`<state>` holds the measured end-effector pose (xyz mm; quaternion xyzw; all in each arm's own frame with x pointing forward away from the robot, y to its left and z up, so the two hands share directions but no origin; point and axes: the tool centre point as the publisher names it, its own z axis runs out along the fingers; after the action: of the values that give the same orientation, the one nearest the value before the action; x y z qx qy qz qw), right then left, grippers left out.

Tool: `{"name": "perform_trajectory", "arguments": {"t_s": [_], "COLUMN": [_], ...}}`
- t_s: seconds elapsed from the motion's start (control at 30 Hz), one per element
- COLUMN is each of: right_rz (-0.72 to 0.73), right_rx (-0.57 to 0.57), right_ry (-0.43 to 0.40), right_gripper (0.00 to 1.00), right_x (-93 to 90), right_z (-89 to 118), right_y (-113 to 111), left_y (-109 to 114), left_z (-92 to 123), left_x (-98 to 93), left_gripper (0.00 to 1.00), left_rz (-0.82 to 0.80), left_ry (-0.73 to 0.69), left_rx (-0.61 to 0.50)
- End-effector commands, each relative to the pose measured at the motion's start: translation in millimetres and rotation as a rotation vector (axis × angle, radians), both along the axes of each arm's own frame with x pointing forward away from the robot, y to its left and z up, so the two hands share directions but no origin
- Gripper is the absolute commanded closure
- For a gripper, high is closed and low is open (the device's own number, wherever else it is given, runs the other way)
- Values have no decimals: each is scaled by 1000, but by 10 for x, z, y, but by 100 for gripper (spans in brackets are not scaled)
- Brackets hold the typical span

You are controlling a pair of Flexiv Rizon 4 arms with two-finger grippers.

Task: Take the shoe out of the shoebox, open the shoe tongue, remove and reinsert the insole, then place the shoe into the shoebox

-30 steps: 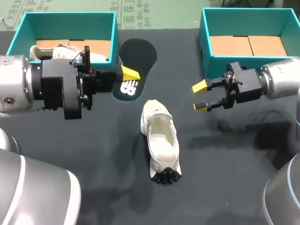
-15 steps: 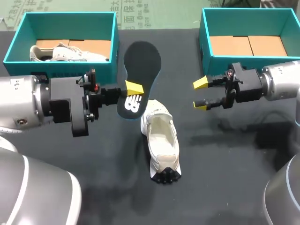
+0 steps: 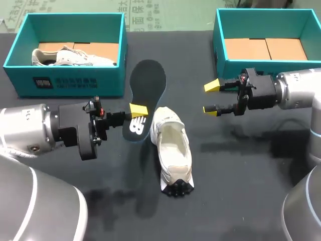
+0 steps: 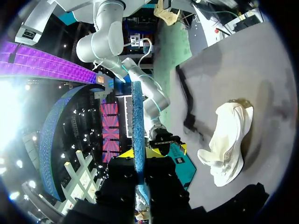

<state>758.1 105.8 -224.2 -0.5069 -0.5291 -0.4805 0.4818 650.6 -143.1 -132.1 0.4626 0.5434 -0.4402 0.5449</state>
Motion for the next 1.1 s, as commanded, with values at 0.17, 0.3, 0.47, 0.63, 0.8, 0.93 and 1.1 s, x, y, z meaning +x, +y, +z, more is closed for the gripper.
{"name": "perform_trajectory", "arguments": {"t_s": [0.17, 0.3, 0.47, 0.63, 0.8, 0.93, 1.1], "right_rz": [-26, -26, -26, -23, -21, -26, -43], "right_rx": [41, 41, 41, 51, 62, 73, 86], "right_ry": [13, 13, 13, 11, 18, 28, 34], "right_gripper": [0, 0, 0, 0, 0, 0, 0], "right_x": [62, 62, 62, 107, 187, 212, 199], "right_z": [-23, -23, -23, -19, -2, -5, -7], "right_y": [46, 46, 46, 88, 157, 207, 259], "left_y": [-82, -82, -82, -146, -251, -319, -389], "left_z": [-204, -204, -204, -327, -490, -562, -574], "left_x": [239, 239, 239, 321, 468, 567, 694], "left_gripper": [100, 100, 100, 100, 100, 100, 100], "left_rz": [-12, -12, -12, -5, -13, -15, -6], "left_ry": [-38, -38, -38, -66, -100, -112, -113], "left_rx": [-48, -48, -48, -36, -30, -25, -38]}}
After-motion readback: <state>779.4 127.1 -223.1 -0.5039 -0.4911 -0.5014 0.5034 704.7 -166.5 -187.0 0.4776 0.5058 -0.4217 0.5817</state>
